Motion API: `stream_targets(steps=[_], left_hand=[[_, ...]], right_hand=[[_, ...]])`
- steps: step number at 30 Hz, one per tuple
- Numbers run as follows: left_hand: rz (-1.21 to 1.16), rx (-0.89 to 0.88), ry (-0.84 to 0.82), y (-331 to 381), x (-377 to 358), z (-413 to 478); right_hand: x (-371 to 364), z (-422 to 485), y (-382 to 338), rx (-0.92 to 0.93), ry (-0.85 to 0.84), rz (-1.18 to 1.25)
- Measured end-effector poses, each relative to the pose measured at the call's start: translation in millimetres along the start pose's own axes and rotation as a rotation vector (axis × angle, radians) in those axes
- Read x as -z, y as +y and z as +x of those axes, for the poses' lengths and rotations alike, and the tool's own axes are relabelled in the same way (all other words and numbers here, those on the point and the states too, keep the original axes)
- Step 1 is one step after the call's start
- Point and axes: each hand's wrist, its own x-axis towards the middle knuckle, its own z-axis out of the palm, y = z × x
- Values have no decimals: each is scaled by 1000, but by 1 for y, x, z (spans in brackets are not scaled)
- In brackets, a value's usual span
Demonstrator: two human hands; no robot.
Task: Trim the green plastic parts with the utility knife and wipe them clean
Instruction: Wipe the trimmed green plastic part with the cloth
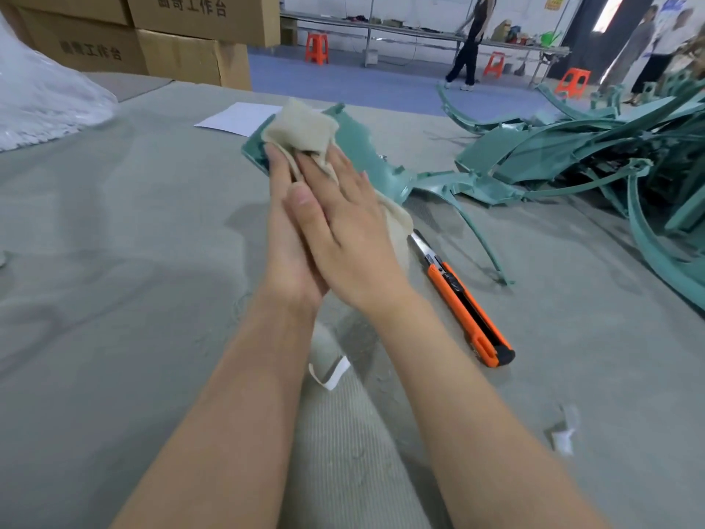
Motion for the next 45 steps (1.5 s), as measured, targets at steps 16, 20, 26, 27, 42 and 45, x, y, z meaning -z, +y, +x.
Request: stream_targets(steps=[16, 20, 26, 27, 42, 45], left_hand=[[-93, 113, -95, 3, -8, -3], [104, 127, -36, 8, -6, 5], [23, -34, 147, 24, 4, 7], [23, -45, 162, 26, 5, 7], [169, 3, 93, 15, 1, 6], [196, 2, 84, 17, 5, 7]], right_hand=[[-1, 14, 16, -161, 55, -97], [34, 44, 50, -421, 84, 10], [75, 32, 85, -773, 793, 554], [77, 26, 87, -837, 819, 697], [52, 14, 67, -848, 418, 1369], [56, 11, 71, -924, 516, 1318]])
